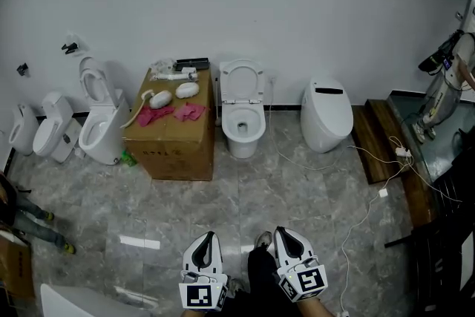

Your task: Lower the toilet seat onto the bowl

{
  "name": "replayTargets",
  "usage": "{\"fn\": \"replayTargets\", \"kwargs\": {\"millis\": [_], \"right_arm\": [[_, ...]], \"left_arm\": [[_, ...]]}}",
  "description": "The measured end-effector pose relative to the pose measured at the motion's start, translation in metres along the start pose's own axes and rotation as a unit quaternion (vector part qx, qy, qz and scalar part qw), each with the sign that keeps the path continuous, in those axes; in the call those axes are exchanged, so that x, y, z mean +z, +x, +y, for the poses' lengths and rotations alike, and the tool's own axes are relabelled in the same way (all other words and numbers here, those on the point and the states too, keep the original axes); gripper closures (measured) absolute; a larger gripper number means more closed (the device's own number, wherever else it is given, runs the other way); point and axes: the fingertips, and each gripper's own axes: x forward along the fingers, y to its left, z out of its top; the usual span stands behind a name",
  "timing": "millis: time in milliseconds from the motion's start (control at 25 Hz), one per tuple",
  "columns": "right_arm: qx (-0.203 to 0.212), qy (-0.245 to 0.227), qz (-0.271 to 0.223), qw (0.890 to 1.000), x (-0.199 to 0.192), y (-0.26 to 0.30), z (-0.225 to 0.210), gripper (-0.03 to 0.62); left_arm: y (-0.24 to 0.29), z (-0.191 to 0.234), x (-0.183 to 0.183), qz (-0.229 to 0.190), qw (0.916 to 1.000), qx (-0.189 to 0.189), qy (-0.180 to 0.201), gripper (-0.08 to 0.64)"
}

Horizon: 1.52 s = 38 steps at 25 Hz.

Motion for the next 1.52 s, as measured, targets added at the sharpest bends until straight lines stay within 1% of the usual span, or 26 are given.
{"fn": "replayTargets", "kwargs": {"millis": [240, 480, 640, 800, 880, 1040, 1200, 1520], "right_arm": [[0.007, -0.001, 0.001, 1.000, 0.005, 0.059, -0.027, 0.566], [0.021, 0.004, 0.004, 1.000, 0.015, 0.138, -0.071, 0.566], [0.042, -0.003, 0.006, 0.999, 0.027, 0.193, -0.099, 0.566], [0.066, -0.022, 0.011, 0.998, 0.033, 0.239, -0.123, 0.566], [0.071, -0.020, 0.018, 0.997, 0.037, 0.261, -0.134, 0.566], [0.076, -0.010, 0.021, 0.997, 0.038, 0.294, -0.146, 0.566], [0.073, -0.001, 0.024, 0.997, 0.037, 0.328, -0.163, 0.566], [0.055, -0.008, 0.024, 0.998, 0.045, 0.429, -0.198, 0.566]], "left_arm": [[0.056, 0.018, 0.002, 0.002, 1.0000, 0.003, 0.002, 0.551], [0.144, 0.038, 0.006, 0.008, 0.9999, 0.015, 0.004, 0.551], [0.203, 0.050, 0.016, 0.009, 0.9996, 0.026, 0.007, 0.551], [0.250, 0.056, 0.019, 0.008, 0.9993, 0.035, 0.005, 0.551], [0.270, 0.057, 0.022, 0.011, 0.9992, 0.037, 0.005, 0.551], [0.303, 0.069, 0.020, 0.019, 0.9989, 0.042, 0.009, 0.551], [0.342, 0.082, 0.013, 0.031, 0.9987, 0.040, 0.008, 0.551], [0.452, 0.128, 0.014, 0.030, 0.9994, 0.014, 0.007, 0.551]]}}
